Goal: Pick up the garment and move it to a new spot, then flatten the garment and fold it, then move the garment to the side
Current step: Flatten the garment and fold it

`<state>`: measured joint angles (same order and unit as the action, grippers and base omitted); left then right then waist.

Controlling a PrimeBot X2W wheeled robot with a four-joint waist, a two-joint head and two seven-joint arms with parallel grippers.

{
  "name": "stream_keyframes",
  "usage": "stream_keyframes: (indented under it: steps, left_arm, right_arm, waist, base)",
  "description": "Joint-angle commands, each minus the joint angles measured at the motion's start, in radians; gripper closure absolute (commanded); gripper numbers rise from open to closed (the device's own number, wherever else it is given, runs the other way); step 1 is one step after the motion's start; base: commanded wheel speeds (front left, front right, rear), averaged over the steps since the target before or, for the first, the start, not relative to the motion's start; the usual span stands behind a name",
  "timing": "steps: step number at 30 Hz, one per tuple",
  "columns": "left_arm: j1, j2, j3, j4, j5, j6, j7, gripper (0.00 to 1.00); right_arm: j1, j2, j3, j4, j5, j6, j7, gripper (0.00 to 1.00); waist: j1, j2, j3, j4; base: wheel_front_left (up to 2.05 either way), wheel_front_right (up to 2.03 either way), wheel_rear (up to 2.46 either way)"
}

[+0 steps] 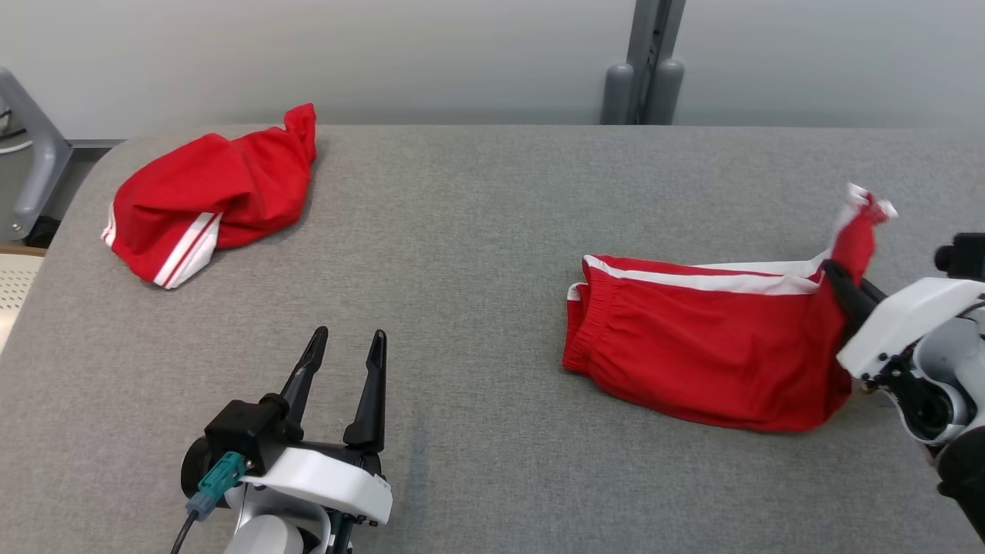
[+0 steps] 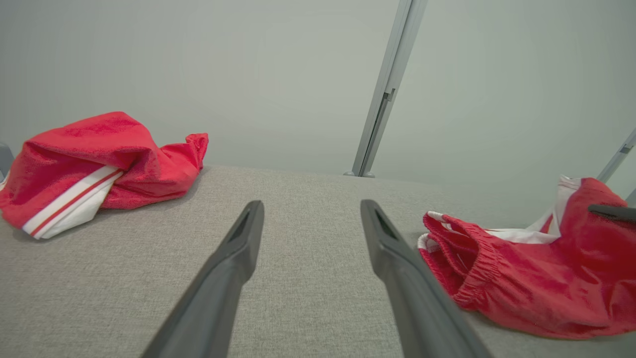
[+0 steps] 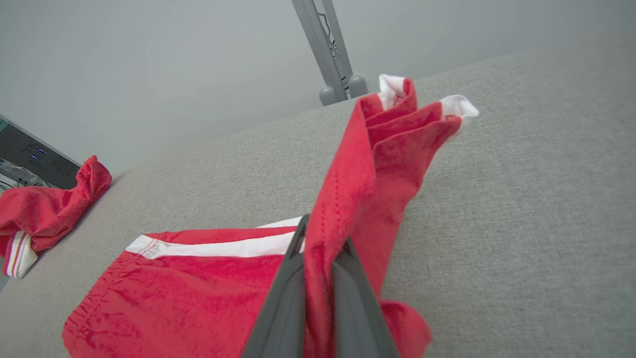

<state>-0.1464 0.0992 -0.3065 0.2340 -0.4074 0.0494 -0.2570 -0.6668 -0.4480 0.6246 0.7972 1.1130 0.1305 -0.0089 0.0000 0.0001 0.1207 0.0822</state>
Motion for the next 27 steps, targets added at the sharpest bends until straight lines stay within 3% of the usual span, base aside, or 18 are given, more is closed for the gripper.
stream_keyframes:
  steps: [1, 11, 18, 27]
  left_arm:
    - [0.005, 0.002, 0.002, -0.001, -0.006, 0.0, -0.003, 0.0]
    - [0.01, 0.002, -0.001, -0.007, -0.014, 0.004, -0.005, 0.0]
    - [-0.007, -0.003, -0.004, -0.005, -0.016, 0.004, -0.006, 0.0]
    - [-0.013, -0.011, 0.002, 0.003, -0.021, 0.002, -0.008, 0.0]
  right_arm:
    - [0.009, 0.002, 0.011, -0.028, -0.01, 0.0, 0.008, 1.0]
    - [-0.013, 0.084, 0.096, -0.162, -0.064, 0.0, 0.066, 1.0]
    - [-0.034, 0.169, 0.142, -0.107, -0.099, 0.0, 0.084, 1.0]
    - [-0.05, 0.215, 0.174, -0.033, -0.129, 0.0, 0.068, 0.99]
  waist:
    - [0.0, -0.0001, -0.012, 0.014]
    - [0.0, -0.0001, -0.016, 0.048]
    - [0.0, -0.0001, -0.002, 0.067]
    - [0.0, -0.0001, 0.003, 0.074]
  base:
    - [0.0, 0.0, 0.0]
    - [0.0, 0.0, 0.0]
    - [0.0, 0.0, 0.0]
    - [0.0, 0.0, 0.0]
